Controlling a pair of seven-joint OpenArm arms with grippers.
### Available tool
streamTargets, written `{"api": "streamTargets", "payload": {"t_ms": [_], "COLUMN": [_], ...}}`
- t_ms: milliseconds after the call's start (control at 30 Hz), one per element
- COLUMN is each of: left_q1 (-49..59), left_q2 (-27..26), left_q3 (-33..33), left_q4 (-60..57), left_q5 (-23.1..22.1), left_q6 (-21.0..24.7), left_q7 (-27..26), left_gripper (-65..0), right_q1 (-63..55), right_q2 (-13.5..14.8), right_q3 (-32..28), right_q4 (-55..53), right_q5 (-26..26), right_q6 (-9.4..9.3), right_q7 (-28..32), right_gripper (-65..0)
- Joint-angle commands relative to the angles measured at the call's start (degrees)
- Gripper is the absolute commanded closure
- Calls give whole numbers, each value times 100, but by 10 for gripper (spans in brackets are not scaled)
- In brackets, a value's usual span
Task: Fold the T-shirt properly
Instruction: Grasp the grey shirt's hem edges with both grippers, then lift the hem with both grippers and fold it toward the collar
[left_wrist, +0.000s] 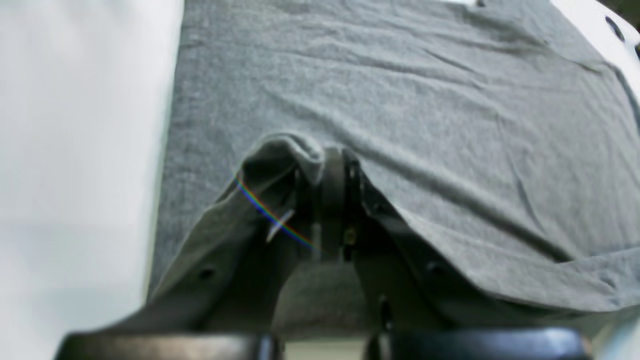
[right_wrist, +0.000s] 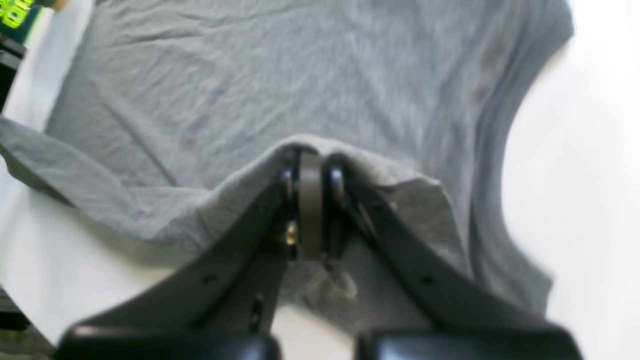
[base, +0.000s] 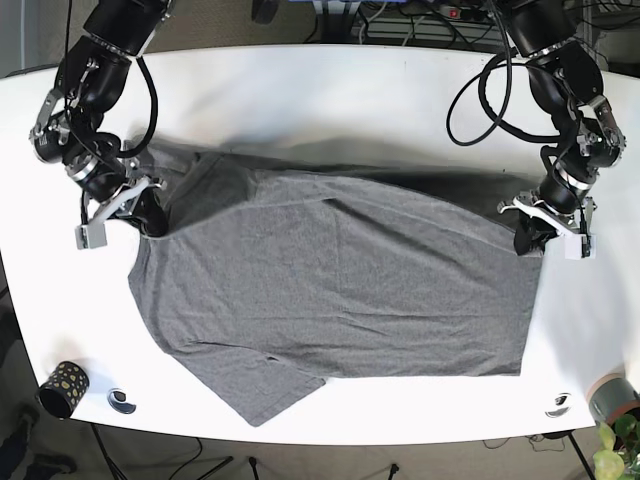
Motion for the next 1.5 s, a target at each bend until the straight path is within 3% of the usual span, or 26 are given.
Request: {"api": "streamTargets", "payload": {"t_ms": [0, 200, 333, 633, 833, 1067, 1100, 1200, 1233, 1333, 1400, 1467], "left_q1": [-139, -473, -702, -1106, -1141, -1265, -1282, -1344, -1361, -1476, -1520, -1493], "left_q2": [-185, -369, -501, -870, -914, -1178, -1213, -1248, -1248, -1248, -1248, -1248], "left_q3": [-18, 9, 18, 281, 563, 1108, 1160, 1213, 1213, 1204, 1204, 1204], "left_q4": [-38, -583, -1014, -1788, -1867, -2351, -2421, -2605, -2649, -2737, -2772, -2729], "left_q5": [-107, -107, -107, -107, -107, -107, -107, -107, -116, -116, -116, -116], "left_q6": [-29, -29, -38, -56, -47, -29, -29, -29, -29, -21, -21, -38], "left_q7": [-126, -126, -144, -179, -530, -882, -891, -891, -891, -891, -882, -873], "left_gripper": [0, 0, 0, 0, 0, 0, -29, -174, -256, -419, -492, -510], "right_q1": [236, 720, 931, 1168, 1362, 1555, 1573, 1634, 1660, 1669, 1643, 1581], "right_q2": [91, 100, 258, 574, 689, 750, 750, 750, 750, 768, 865, 935], "right_q3": [-12, -74, -285, -856, -936, -944, -944, -944, -944, -909, -909, -900], "right_q4": [-89, -915, -1302, -1952, -2533, -2577, -2577, -2577, -2568, -2568, -2550, -2401], "right_q5": [-48, -277, -277, -277, -303, -901, -1015, -1297, -1394, -1473, -1464, -1455], "right_q6": [71, 80, 80, 80, 80, 80, 80, 80, 80, 80, 80, 80], "right_q7": [146, 173, 234, 1026, 1298, 1360, 1360, 1360, 1360, 1360, 1360, 1333], "right_gripper": [0, 0, 0, 0, 0, 0, -25, -192, -285, -439, -491, -506]}}
